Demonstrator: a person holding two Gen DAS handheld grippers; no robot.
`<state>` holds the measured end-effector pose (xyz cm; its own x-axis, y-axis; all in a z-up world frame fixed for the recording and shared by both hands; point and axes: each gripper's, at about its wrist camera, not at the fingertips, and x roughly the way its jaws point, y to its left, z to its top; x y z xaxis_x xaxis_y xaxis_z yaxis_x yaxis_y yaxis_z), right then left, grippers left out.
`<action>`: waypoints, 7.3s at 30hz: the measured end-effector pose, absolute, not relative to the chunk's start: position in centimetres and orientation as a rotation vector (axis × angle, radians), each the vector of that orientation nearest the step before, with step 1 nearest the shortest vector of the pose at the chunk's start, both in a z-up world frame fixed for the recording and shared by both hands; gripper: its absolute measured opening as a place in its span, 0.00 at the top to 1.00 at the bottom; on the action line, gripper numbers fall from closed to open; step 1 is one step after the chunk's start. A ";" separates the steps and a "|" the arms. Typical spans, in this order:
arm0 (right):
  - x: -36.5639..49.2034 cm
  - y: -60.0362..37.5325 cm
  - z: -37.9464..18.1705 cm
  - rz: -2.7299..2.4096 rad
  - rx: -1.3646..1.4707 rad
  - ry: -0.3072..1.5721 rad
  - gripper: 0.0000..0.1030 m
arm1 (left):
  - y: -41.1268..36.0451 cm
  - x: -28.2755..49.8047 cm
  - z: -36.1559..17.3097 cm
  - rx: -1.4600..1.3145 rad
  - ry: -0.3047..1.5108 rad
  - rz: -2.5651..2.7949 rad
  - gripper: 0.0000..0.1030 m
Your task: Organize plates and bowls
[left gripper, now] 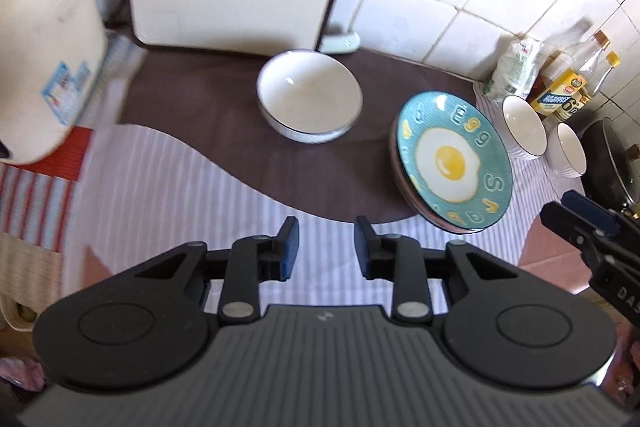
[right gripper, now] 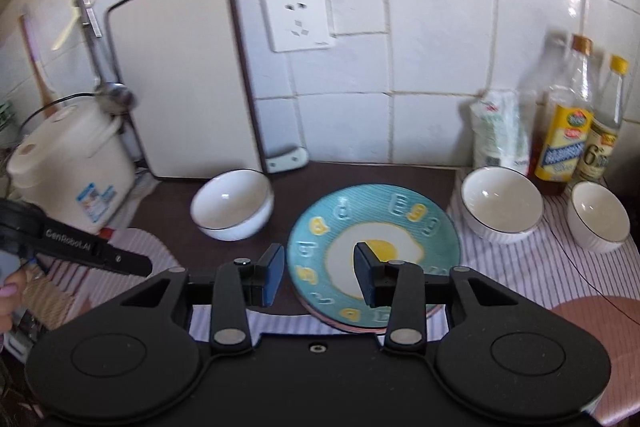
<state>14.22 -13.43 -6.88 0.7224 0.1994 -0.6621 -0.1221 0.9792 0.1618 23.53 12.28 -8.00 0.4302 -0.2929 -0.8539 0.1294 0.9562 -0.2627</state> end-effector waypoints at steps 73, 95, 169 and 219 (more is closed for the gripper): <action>30.3 2.6 -24.4 0.119 -0.028 0.699 0.00 | 14.6 40.7 -22.1 -0.259 1.046 -0.425 0.86; 25.0 1.1 -17.5 0.195 0.097 0.733 0.00 | 12.1 33.5 -13.3 -0.052 1.028 -0.391 0.85; 14.1 -22.9 -10.8 0.070 -0.038 0.496 0.00 | -5.2 28.5 -8.0 -0.096 0.837 -0.614 0.57; 25.5 -31.6 -22.6 0.022 0.016 0.686 0.11 | -22.6 38.4 -17.1 0.087 0.995 -0.628 0.90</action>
